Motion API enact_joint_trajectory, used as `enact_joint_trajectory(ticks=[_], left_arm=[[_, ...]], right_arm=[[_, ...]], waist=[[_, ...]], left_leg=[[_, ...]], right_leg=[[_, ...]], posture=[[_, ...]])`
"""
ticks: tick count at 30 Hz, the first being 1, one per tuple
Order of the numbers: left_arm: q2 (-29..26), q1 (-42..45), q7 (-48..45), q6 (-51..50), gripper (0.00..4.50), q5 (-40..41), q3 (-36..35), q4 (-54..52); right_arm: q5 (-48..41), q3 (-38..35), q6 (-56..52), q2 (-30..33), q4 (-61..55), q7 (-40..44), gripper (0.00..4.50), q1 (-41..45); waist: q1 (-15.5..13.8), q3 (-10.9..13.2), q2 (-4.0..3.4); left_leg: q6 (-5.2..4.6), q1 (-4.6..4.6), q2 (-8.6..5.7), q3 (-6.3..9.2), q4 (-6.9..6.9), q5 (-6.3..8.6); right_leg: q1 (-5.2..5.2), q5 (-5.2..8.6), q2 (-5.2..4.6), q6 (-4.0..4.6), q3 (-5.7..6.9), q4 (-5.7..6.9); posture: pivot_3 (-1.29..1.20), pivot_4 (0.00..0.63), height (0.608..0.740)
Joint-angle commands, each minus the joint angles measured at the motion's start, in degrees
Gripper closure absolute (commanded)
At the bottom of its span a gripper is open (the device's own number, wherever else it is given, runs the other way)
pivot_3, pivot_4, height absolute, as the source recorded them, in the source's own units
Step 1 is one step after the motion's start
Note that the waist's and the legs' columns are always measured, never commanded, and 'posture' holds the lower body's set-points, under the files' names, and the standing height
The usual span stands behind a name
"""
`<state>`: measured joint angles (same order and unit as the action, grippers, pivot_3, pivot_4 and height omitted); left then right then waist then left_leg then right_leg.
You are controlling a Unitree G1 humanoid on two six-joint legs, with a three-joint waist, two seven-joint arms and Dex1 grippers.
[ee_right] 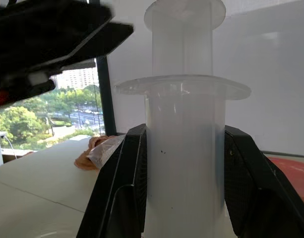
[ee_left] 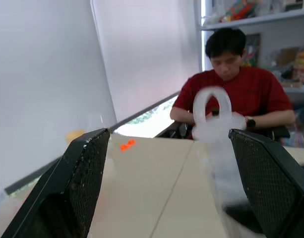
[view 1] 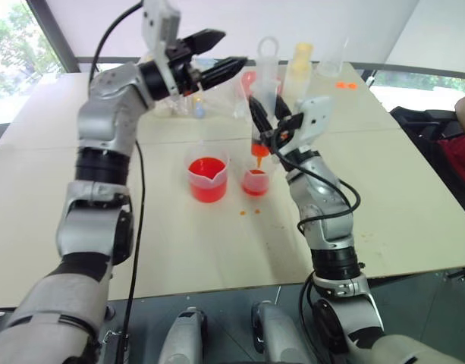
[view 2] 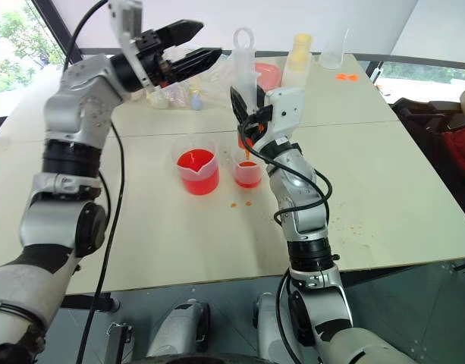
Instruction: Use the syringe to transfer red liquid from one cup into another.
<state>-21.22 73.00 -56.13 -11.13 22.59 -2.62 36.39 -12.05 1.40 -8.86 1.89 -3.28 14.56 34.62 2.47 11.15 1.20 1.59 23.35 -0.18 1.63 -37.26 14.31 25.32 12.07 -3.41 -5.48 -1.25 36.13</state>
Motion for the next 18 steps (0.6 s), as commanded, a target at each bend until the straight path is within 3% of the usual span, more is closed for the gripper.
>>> enact_joint_trajectory(ticks=[1,10,18], left_arm=[[1.55,3.82,-1.33,5.27,0.47,-1.83,-0.15,4.02],[2.95,7.59,-1.66,14.76,0.47,-8.78,1.85,13.99],[0.42,5.83,-9.33,12.17,0.47,-7.08,0.48,11.72]], right_arm=[[0.57,0.58,2.06,-0.58,-2.58,-0.35,3.08,0.37],[1.39,0.85,2.86,-1.35,-2.57,-1.55,3.08,-0.29],[1.48,0.42,3.32,-1.27,-1.89,-1.70,3.08,-0.01]], waist=[[0.11,0.00,0.00],[-0.02,0.00,0.00],[0.05,0.00,0.00]], left_leg=[[0.00,-0.01,0.00,-0.01,0.00,0.00],[0.00,0.00,0.01,0.02,0.01,0.00],[0.00,-0.01,0.02,0.03,0.01,0.00]], right_leg=[[0.01,0.00,0.00,0.00,-0.01,0.01],[0.01,0.01,0.03,-0.01,-0.01,0.02],[0.02,0.01,0.05,-0.02,-0.01,0.03]], posture=[[0.00,0.150,0.740],[0.00,0.150,0.740],[0.00,0.150,0.740]])
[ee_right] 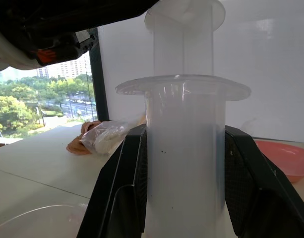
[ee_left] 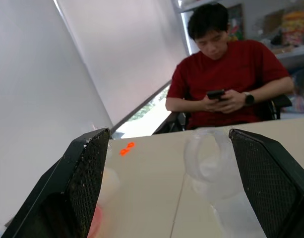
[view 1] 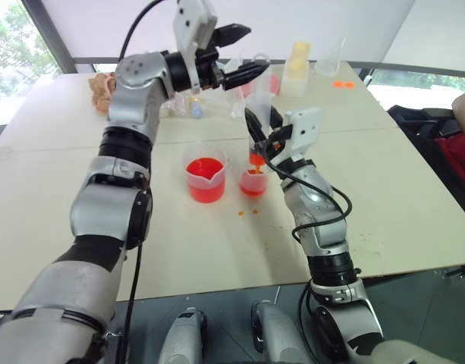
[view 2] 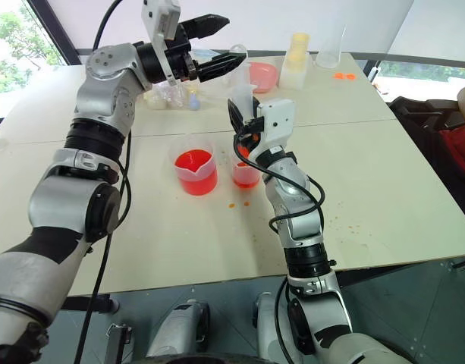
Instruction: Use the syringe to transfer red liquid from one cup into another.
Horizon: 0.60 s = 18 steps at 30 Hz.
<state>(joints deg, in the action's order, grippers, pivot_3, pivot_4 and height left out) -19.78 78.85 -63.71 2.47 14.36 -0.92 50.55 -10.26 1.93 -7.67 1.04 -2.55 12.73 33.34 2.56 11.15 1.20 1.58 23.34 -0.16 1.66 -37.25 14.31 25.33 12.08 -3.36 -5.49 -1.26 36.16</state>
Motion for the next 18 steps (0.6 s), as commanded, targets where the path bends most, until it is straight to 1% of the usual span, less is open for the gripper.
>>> enact_joint_trajectory(ticks=[1,6,11,18], left_arm=[[-1.21,-0.12,-1.68,-1.80,0.47,1.26,-1.47,-2.75],[-1.54,0.06,1.66,-0.29,0.47,-0.57,-1.58,-1.64],[-0.78,1.07,2.87,0.74,0.47,-0.69,-1.64,-0.19],[1.00,2.99,5.78,3.82,0.47,-3.30,-0.52,3.54]], right_arm=[[-0.35,-0.14,2.19,-0.42,-2.50,0.15,3.08,1.34],[-0.46,0.08,2.48,-0.60,-2.03,0.41,3.08,1.65],[-0.38,0.30,2.67,-0.65,-1.77,0.73,3.08,1.77],[0.69,1.33,3.01,-0.39,-2.31,1.03,3.08,0.96]], waist=[[-0.04,0.00,0.00],[-0.18,0.00,0.00],[-0.14,0.00,0.00],[-0.14,0.00,0.00]], left_leg=[[0.00,0.00,0.00,0.01,0.00,0.00],[0.00,0.02,0.00,0.01,-0.02,0.00],[0.00,0.02,0.00,0.02,-0.02,0.00],[0.00,0.02,0.00,0.01,-0.02,0.00]], right_leg=[[0.00,0.00,0.00,0.00,0.00,0.00],[-0.01,0.00,-0.02,0.00,0.00,0.00],[-0.01,0.00,-0.01,0.00,0.01,0.00],[-0.01,0.00,-0.01,-0.01,0.01,0.01]], posture=[[0.00,0.150,0.740],[0.00,0.150,0.740],[0.00,0.150,0.740],[0.00,0.150,0.740]])
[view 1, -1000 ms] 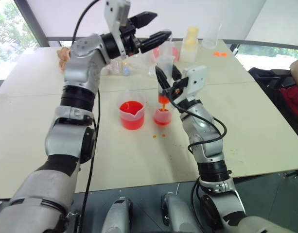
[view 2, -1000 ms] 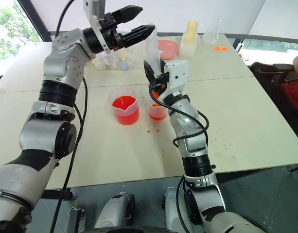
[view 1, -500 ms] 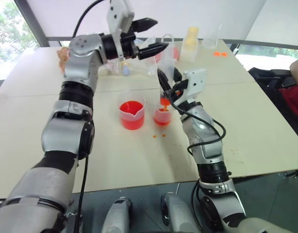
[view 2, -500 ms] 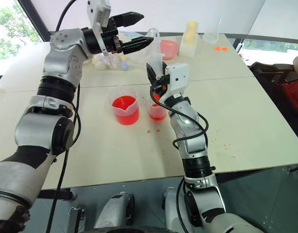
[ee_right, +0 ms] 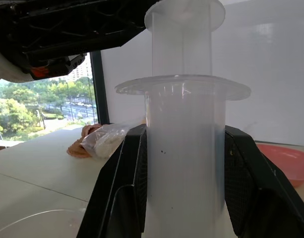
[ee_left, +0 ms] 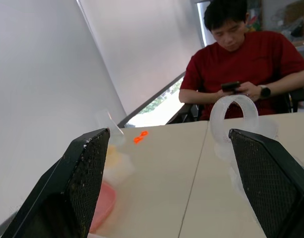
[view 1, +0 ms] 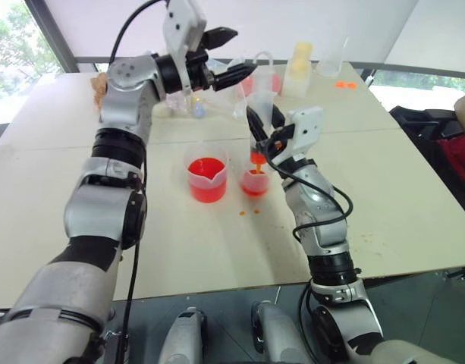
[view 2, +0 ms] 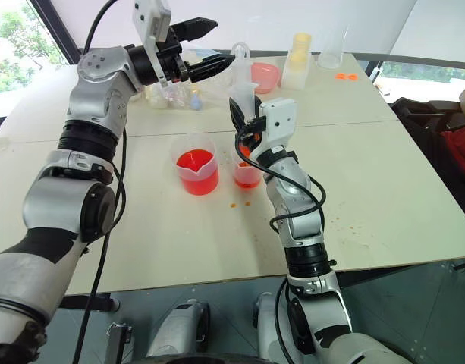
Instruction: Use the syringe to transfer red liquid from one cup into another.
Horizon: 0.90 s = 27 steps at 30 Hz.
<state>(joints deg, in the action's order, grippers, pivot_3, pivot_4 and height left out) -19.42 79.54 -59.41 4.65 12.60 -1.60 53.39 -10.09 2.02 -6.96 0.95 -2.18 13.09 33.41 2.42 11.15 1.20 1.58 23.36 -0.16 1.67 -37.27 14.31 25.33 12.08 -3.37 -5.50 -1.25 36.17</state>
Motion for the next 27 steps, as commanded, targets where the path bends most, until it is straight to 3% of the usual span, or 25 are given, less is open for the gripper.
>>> enact_joint_trajectory(ticks=[1,7,8,11,17,27], left_arm=[[0.99,2.56,1.62,1.84,0.47,-1.75,0.26,1.03],[1.91,3.80,3.51,5.47,0.47,-5.58,2.05,3.56],[2.10,3.96,3.51,6.00,0.72,-5.82,2.05,3.74],[2.66,4.44,2.39,6.70,1.69,-5.45,1.49,3.66],[2.96,4.68,0.53,6.67,4.44,-4.49,1.02,2.52],[4.91,-1.66,-10.04,-3.02,4.48,2.22,0.28,-9.39]], right_arm=[[0.73,1.43,2.44,-0.30,-2.58,0.75,3.08,0.80],[1.20,1.85,2.80,-0.62,-2.19,0.80,3.08,0.54],[1.22,1.88,2.82,-0.65,-2.15,0.81,3.08,0.51],[1.30,1.95,2.85,-0.79,-2.13,0.82,3.08,0.50],[1.31,1.98,2.94,-1.04,-2.20,0.78,3.08,0.45],[1.23,1.50,3.69,-1.21,-1.68,0.56,3.08,1.78]], waist=[[0.00,0.00,0.00],[0.02,0.00,0.00],[0.03,0.00,0.00],[0.01,0.00,0.00],[0.11,0.00,0.00],[0.10,0.00,0.00]], left_leg=[[0.00,0.00,0.00,0.00,0.00,0.00],[0.00,0.00,0.00,0.00,0.01,0.00],[0.00,0.00,0.00,0.00,0.01,0.00],[0.00,0.00,0.00,0.00,0.01,0.00],[0.00,0.00,0.00,0.00,0.01,0.00],[0.00,-0.02,0.01,0.01,0.01,0.00]], right_leg=[[0.00,0.00,0.00,0.00,0.00,0.00],[0.00,0.00,0.00,0.00,0.00,0.00],[0.00,0.00,0.01,0.00,0.00,0.00],[0.00,0.00,0.01,0.00,0.00,0.01],[0.00,0.00,0.01,0.00,0.00,0.00],[0.00,0.00,0.03,0.00,-0.01,0.03]], posture=[[0.00,0.150,0.740],[0.00,0.150,0.740],[0.00,0.150,0.740],[0.00,0.150,0.740],[0.00,0.150,0.740],[0.00,0.150,0.740]])
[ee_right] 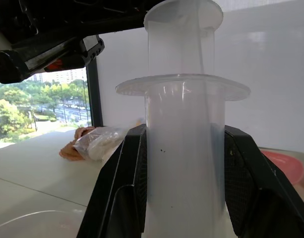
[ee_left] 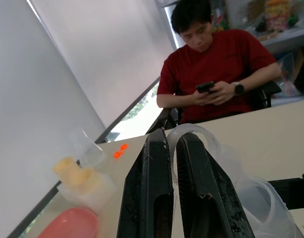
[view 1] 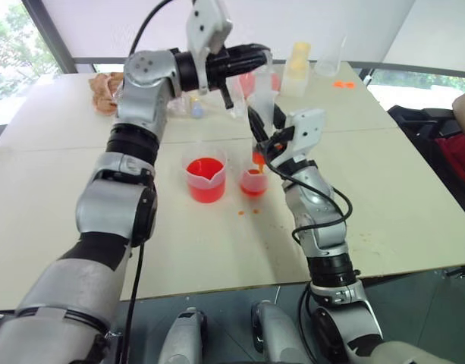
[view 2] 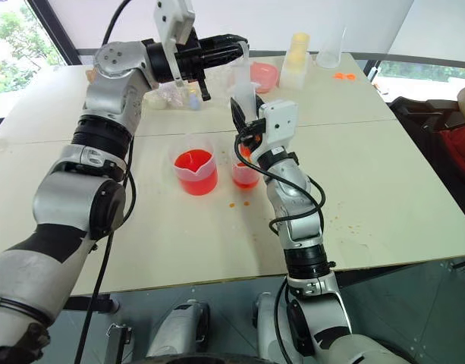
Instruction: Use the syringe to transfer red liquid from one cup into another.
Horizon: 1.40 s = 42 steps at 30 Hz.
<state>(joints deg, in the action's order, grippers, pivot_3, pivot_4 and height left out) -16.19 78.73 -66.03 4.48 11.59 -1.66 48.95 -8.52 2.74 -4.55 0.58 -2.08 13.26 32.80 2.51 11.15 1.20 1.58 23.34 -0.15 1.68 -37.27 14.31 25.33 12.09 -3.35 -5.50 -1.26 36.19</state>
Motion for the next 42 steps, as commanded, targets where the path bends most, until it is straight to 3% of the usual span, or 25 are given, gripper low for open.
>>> enact_joint_trajectory(ticks=[1,11,30,34,38,42], left_arm=[[1.88,-2.01,-3.76,-4.21,4.48,3.55,0.74,-6.82],[2.84,-9.76,-3.99,-10.44,4.48,2.89,3.19,-16.06],[3.19,-12.66,-2.36,-13.38,4.48,2.44,2.65,-16.02],[2.30,-10.15,-0.66,-14.43,2.96,3.95,-0.04,-13.85],[0.54,-9.54,0.52,-16.97,1.13,6.08,-2.16,-13.48],[-1.08,-10.62,3.40,-21.08,1.13,9.83,-5.57,-16.59]], right_arm=[[-0.33,0.66,1.34,-0.75,-1.74,0.37,3.08,2.53],[-0.59,-0.75,1.03,-0.11,-2.63,0.03,3.08,4.16],[-1.28,-2.39,0.26,1.74,-3.83,-0.27,3.08,6.18],[-1.29,-2.00,0.11,1.49,-4.17,-0.13,3.08,6.00],[-0.21,-0.66,0.73,1.50,-3.70,0.37,3.08,5.19],[-0.77,-0.35,0.14,1.56,-4.62,0.84,3.08,4.39]], waist=[[0.00,0.00,0.00],[-0.06,0.00,0.00],[-0.05,0.00,0.00],[-0.18,0.00,0.00],[-0.01,-0.01,-0.01],[0.17,-0.01,-0.01]], left_leg=[[0.00,0.00,0.00,0.01,-0.01,0.00],[0.00,0.01,0.00,0.00,-0.04,0.00],[0.00,0.00,0.00,0.01,-0.04,0.00],[0.00,0.00,0.00,0.01,-0.05,0.00],[0.00,0.00,0.00,0.01,-0.06,0.00],[0.00,-0.02,0.01,0.01,-0.04,0.00]], right_leg=[[0.00,0.00,0.00,0.00,0.00,0.01],[0.00,0.00,0.00,0.00,0.00,0.01],[0.00,0.00,0.00,0.00,0.00,0.02],[-0.01,0.00,-0.01,0.00,0.01,0.02],[-0.01,0.00,-0.01,0.00,0.00,0.02],[0.00,0.00,0.00,0.00,-0.01,0.04]], posture=[[0.00,0.150,0.740],[0.00,0.150,0.740],[0.00,0.150,0.740],[0.00,0.150,0.740],[0.00,0.150,0.740],[0.00,0.150,0.740]])
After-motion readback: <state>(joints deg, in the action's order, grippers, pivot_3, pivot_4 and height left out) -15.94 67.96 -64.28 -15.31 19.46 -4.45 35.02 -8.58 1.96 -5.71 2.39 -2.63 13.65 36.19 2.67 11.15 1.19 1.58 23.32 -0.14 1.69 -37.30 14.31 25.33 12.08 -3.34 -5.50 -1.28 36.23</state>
